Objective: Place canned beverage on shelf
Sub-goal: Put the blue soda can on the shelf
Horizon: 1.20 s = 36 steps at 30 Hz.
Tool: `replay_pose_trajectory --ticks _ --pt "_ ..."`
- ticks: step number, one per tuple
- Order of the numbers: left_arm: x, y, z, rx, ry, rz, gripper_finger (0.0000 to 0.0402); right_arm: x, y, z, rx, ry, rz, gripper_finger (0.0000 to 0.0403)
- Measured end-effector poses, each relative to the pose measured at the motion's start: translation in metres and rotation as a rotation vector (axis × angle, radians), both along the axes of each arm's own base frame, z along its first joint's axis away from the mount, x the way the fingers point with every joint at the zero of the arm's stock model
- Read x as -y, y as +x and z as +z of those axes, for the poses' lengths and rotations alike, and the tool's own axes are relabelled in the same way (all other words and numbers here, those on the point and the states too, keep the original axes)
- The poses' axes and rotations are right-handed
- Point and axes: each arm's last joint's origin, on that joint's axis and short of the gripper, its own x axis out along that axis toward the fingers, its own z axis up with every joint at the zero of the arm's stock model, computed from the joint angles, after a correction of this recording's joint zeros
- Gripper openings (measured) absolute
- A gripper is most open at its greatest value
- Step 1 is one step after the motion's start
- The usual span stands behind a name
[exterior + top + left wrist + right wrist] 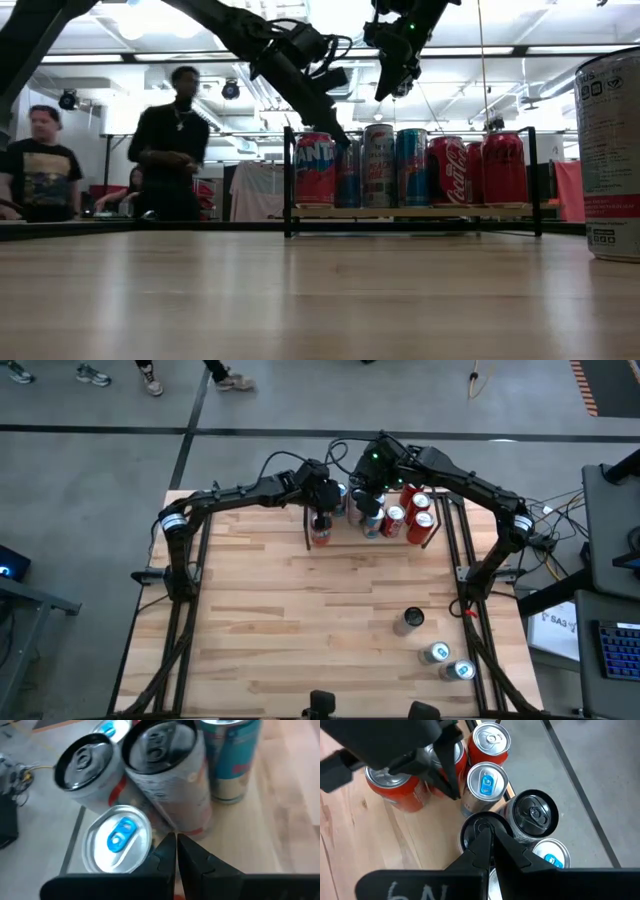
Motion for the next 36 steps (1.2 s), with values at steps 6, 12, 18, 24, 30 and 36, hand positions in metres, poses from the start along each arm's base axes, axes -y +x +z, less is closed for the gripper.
replay_pose_trajectory --ticks 6,12,18,24,30,36 --pt "-0.0022 -0.0001 -0.0011 -0.004 0.012 0.03 0.0 0.0 0.0 0.0 0.0 0.0 0.0 0.0009" --pt "-0.0035 -0.0004 -0.001 -0.011 0.031 0.055 0.0 0.0 0.0 0.0 0.001 0.001 -0.002 0.0009" --pt "-0.0074 -0.002 -0.0013 -0.018 0.05 0.087 0.0 0.0 0.0 0.0 0.001 0.002 -0.003 0.0009" --pt "-0.0095 -0.0031 -0.0013 -0.018 0.05 0.092 0.0 0.0 0.0 0.0 0.001 0.002 -0.003 0.0009" --pt "-0.0099 -0.0029 -0.0011 -0.013 0.052 0.093 0.0 0.0 0.0 0.0 0.001 0.002 -0.003 0.0009" --pt "-0.0106 -0.0018 -0.0002 0.003 0.06 0.093 0.0 0.0 0.0 -0.0001 0.001 0.002 -0.003 0.0009"
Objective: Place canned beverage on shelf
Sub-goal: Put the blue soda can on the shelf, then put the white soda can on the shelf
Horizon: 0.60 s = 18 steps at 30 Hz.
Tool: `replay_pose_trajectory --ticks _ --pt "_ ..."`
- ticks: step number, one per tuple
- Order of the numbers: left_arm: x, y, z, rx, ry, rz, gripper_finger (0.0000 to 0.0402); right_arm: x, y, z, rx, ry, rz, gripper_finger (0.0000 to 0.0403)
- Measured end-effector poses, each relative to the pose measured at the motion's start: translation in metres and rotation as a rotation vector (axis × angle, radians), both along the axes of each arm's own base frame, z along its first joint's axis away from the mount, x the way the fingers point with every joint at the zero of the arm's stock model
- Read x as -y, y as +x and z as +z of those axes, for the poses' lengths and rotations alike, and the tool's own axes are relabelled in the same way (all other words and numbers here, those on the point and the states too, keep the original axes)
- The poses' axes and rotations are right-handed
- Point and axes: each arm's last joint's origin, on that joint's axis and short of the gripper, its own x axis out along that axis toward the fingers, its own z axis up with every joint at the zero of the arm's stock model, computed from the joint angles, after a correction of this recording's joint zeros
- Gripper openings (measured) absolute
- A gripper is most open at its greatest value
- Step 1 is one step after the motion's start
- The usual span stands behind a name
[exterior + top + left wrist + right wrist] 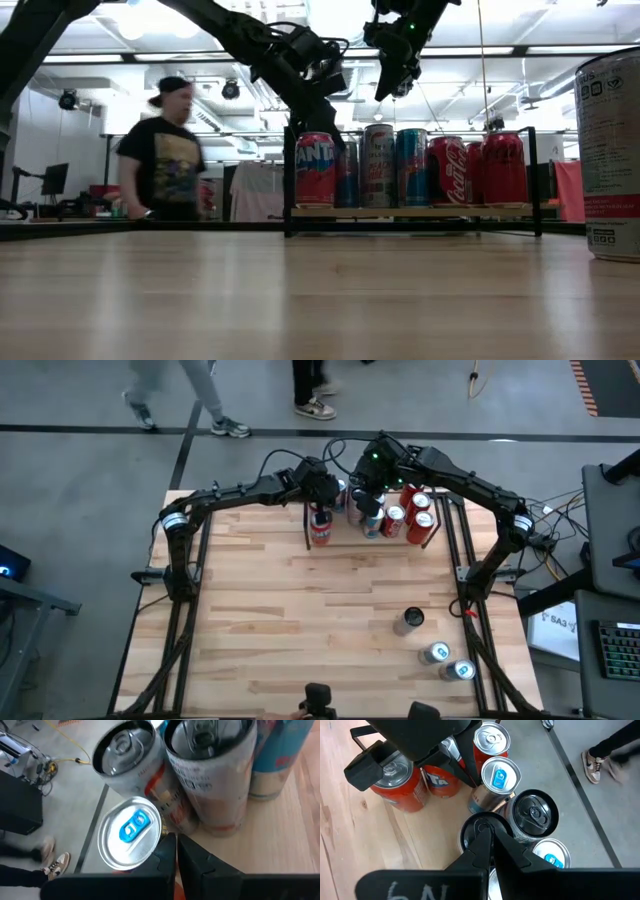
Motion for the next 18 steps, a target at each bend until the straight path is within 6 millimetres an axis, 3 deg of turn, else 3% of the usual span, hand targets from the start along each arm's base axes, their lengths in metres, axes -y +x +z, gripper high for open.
replay_pose_trajectory --ticks 5,10,18 --pt "0.001 -0.001 0.006 0.022 0.003 0.005 0.0 -0.004 0.002 0.0 0.001 0.002 0.009 0.0009" --pt "0.008 -0.011 0.028 0.071 -0.013 0.001 0.0 -0.014 0.004 0.004 0.018 0.019 0.011 0.0009" --pt "0.032 -0.036 0.062 0.153 -0.201 -0.194 0.0 -0.055 0.011 0.007 0.027 0.127 -0.003 0.0009"
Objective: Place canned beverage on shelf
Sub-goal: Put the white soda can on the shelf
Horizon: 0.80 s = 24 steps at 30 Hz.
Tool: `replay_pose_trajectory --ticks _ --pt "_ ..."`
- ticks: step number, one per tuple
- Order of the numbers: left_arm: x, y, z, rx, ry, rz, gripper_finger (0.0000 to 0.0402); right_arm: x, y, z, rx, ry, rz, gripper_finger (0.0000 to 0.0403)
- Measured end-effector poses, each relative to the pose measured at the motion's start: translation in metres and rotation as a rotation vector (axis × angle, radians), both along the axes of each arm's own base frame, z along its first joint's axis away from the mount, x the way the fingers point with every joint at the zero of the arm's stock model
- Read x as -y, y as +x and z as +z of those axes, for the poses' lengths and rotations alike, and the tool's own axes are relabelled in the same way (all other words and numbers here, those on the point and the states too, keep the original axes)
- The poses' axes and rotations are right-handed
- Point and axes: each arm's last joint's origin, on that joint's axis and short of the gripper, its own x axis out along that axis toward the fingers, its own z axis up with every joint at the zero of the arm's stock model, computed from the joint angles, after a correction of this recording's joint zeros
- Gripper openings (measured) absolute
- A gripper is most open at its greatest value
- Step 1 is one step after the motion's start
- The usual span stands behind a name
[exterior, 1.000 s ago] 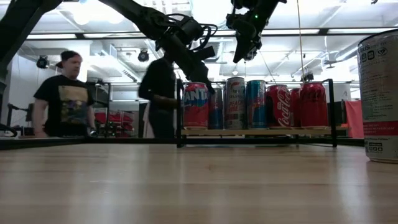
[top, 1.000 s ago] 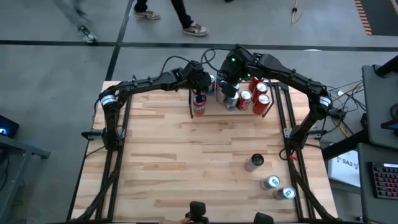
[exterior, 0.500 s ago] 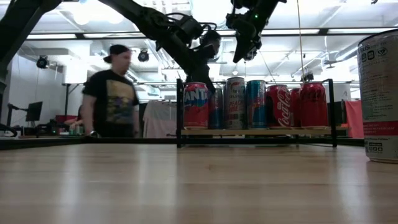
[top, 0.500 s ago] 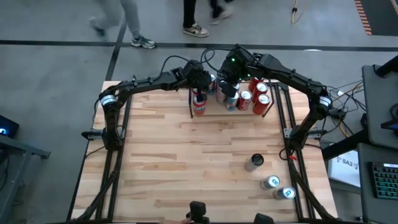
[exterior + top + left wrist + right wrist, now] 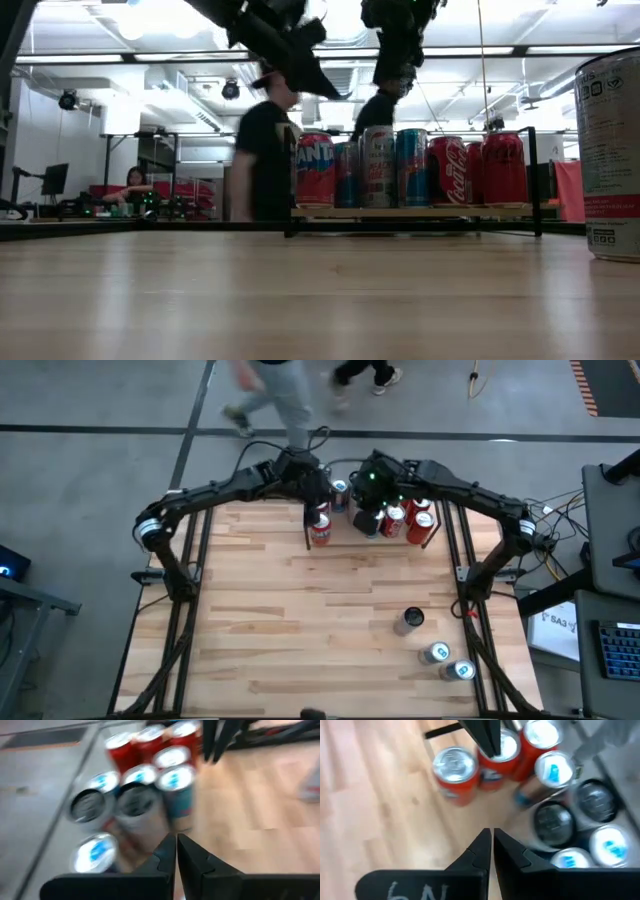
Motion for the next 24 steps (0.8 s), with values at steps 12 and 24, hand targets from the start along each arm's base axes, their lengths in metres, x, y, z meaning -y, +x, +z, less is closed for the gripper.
replay_pose_trajectory --ticks 12,24 --pt "0.08 -0.046 -0.004 0.115 -0.091 -0.186 0.0 -0.102 0.023 -0.009 -0.017 0.23 -0.009 0.0009" --pt "0.146 -0.097 0.014 0.328 0.033 -0.209 0.0 -0.18 0.001 -0.017 -0.216 0.533 -0.281 0.0009"
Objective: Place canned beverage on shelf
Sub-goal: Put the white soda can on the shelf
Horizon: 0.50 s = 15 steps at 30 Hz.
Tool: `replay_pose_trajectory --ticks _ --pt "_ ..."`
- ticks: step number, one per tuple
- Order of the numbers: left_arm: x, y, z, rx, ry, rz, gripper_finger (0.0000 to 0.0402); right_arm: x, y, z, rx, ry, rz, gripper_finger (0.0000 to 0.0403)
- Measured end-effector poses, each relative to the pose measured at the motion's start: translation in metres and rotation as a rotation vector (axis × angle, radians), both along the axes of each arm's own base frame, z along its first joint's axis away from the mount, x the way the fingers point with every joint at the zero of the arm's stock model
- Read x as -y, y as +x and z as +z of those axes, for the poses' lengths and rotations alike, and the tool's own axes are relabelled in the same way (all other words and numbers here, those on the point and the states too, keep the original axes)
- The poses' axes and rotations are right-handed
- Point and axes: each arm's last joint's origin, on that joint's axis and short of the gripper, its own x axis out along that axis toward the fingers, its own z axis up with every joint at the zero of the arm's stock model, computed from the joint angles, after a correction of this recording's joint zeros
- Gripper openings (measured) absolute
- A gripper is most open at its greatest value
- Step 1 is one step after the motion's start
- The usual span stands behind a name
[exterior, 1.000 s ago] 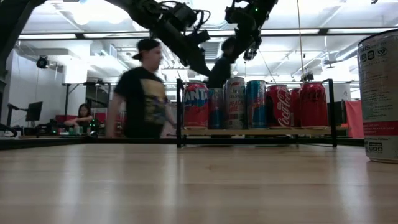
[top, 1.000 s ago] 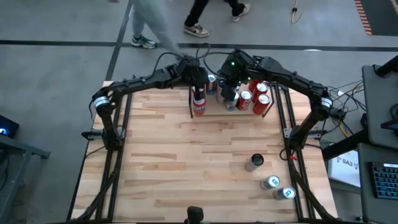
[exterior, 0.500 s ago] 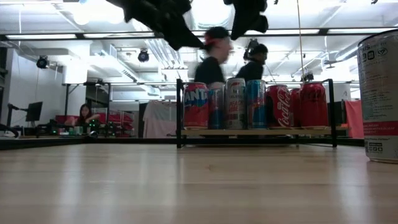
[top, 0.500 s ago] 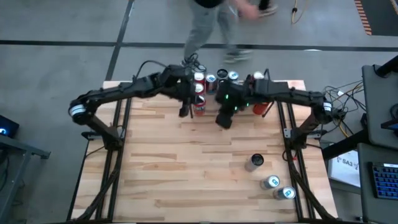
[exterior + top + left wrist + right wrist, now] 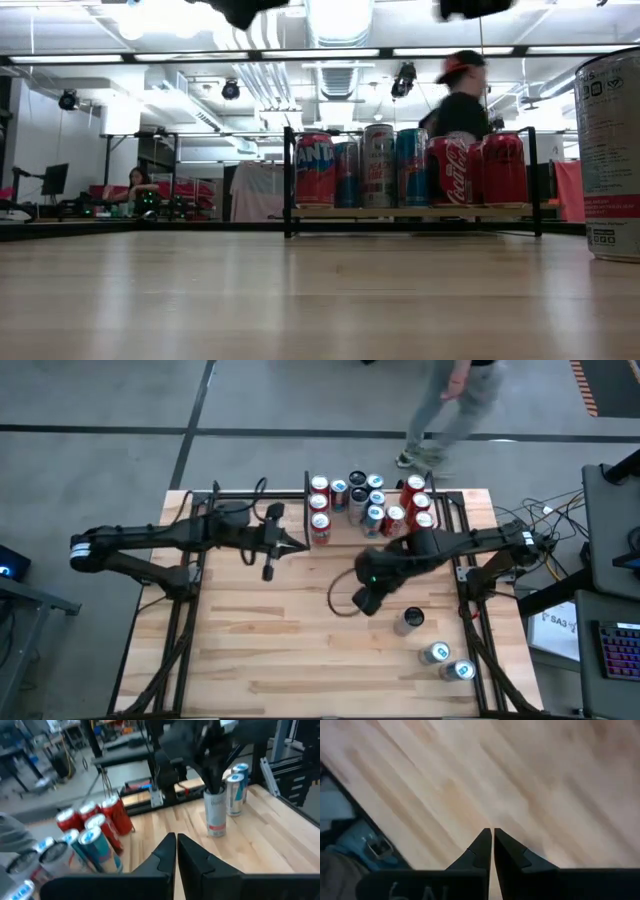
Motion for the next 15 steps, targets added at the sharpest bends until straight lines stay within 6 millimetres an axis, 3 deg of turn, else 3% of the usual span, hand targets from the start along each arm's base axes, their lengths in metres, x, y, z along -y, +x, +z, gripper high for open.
replay_pose_trajectory --ticks 6,15 --pt "0.004 -0.01 0.011 0.059 0.078 -0.021 0.0 -0.019 -0.027 -0.005 -0.285 0.077 -0.238 0.0009" --pt "0.004 -0.01 0.005 0.01 0.145 -0.042 0.0 -0.028 -0.029 -0.005 -0.301 0.134 -0.392 0.0009"
